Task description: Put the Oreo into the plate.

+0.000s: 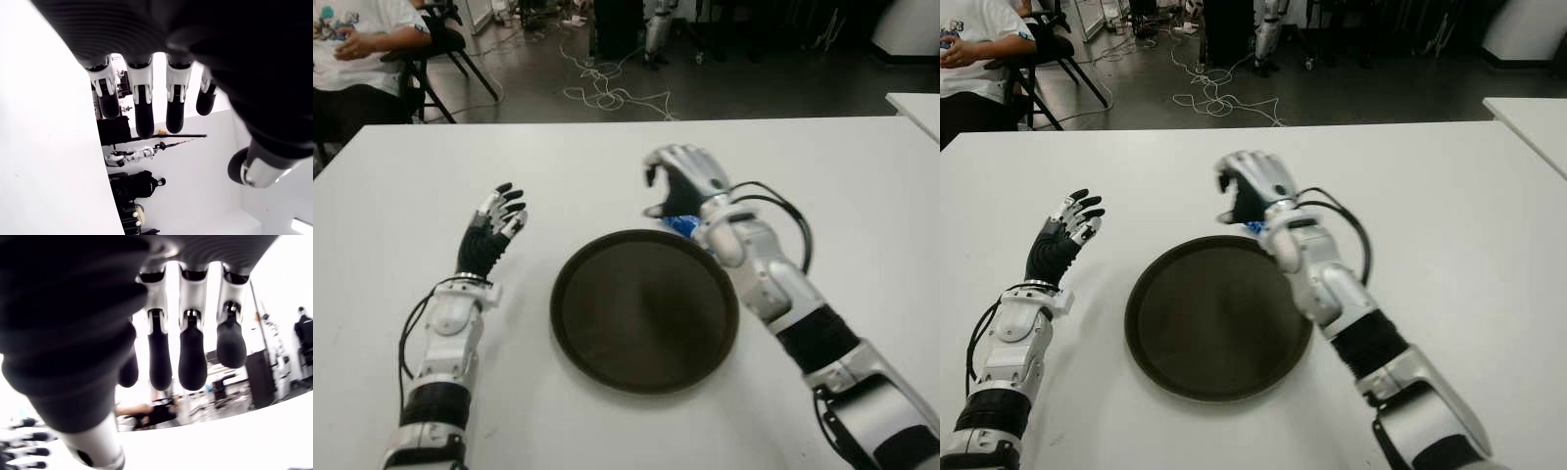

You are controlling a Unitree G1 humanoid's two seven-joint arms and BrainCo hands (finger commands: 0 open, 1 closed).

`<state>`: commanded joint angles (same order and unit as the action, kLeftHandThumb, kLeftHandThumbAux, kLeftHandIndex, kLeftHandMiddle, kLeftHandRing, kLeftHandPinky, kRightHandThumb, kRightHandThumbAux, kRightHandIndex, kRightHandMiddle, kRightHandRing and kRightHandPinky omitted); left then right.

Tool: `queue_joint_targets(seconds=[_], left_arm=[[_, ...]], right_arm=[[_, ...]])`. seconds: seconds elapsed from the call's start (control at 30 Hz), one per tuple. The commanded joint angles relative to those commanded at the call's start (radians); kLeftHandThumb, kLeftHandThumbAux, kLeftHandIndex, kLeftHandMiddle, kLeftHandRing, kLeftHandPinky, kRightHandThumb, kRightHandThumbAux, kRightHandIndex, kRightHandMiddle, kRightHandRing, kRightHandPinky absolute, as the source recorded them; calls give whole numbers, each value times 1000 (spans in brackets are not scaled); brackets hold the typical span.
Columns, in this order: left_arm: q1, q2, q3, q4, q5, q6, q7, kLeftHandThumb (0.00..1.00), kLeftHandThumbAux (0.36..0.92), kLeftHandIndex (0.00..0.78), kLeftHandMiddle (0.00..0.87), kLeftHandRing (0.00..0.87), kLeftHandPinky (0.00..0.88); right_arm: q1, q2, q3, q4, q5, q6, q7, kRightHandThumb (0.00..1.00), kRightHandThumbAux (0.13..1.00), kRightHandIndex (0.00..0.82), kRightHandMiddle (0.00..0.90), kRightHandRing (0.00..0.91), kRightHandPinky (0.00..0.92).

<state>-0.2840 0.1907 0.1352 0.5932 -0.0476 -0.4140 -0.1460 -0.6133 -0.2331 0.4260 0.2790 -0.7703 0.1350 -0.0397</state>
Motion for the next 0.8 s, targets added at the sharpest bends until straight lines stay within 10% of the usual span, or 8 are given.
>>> queue_joint_targets(seconds=[0.07, 0.13, 0.3, 0.8], left_arm=[[-2, 1, 1, 7, 1, -4, -1, 206, 558, 77, 169, 152, 120], [-5, 2, 2, 17, 2, -14, -2, 203, 560, 84, 174, 158, 135], [-28, 10, 2, 59, 3, -26, -7, 201, 568, 88, 175, 158, 138], [-23, 8, -2, 68, 3, -49, 0, 186, 578, 90, 182, 169, 153]], right_arm=[[-20, -2, -9, 46, 7, -5, -8, 17, 929, 482, 537, 548, 544], [-53, -4, -17, 139, 8, 2, -21, 7, 867, 289, 300, 297, 281], [-90, 1, -14, 248, -4, 41, -32, 1, 731, 50, 51, 50, 47], [-130, 8, 1, 382, -11, 150, -78, 0, 652, 0, 0, 0, 0]])
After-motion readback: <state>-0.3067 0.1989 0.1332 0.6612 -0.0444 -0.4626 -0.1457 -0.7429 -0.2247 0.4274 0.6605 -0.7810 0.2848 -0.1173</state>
